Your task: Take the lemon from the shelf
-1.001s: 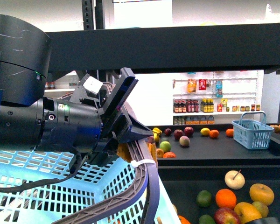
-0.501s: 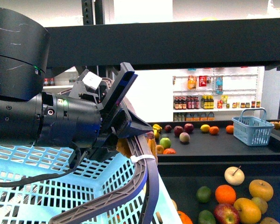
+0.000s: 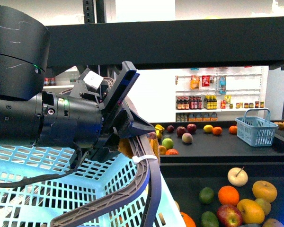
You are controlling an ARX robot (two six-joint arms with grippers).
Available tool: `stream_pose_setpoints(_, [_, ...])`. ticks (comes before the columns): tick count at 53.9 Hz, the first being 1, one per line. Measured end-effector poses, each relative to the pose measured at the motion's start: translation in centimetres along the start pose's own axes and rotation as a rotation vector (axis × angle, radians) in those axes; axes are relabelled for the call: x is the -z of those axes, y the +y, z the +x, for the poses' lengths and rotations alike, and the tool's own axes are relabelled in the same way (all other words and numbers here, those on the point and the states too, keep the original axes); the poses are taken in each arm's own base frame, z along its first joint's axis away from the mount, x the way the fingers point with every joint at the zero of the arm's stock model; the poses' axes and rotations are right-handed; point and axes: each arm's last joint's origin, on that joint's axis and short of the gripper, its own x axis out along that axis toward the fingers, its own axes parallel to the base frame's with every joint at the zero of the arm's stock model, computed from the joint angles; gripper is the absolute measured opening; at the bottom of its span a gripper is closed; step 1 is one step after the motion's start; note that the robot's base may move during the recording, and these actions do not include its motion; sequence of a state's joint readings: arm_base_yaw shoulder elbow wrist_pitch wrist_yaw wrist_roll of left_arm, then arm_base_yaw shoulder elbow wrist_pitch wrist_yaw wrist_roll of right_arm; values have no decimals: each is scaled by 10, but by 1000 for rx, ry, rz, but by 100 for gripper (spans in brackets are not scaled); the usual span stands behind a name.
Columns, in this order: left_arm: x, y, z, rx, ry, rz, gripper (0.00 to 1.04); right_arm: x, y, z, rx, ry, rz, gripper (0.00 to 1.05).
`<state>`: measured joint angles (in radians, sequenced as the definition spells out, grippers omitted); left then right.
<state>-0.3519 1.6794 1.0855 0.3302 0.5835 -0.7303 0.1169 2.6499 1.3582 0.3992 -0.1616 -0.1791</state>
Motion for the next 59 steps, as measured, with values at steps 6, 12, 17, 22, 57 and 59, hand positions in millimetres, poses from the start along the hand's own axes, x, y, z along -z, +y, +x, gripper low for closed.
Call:
stream_pose_setpoints(6, [0,0,0,0,0,0,11,-1,-5,-8,23,-1,42,64])
stream_pose_setpoints(12, [0,0,0,0,0,0,11,-7,-14,-28,51,-36,98,64])
stream_pose_setpoints(17, [0,0,0,0,0,0,11,-23,-25,-55,84,-100,158,63])
stream_pose_setpoints(22, [0,0,0,0,0,0,11,-40,-33,-84,87,-169,231,63])
stream_pose_setpoints(57, [0,0,0,0,0,0,11,-116,45,-256,-293,-463,488,63])
stream_pose_setpoints(59, [0,0,0,0,0,0,11,-117,50,-255,-313,-454,494,63])
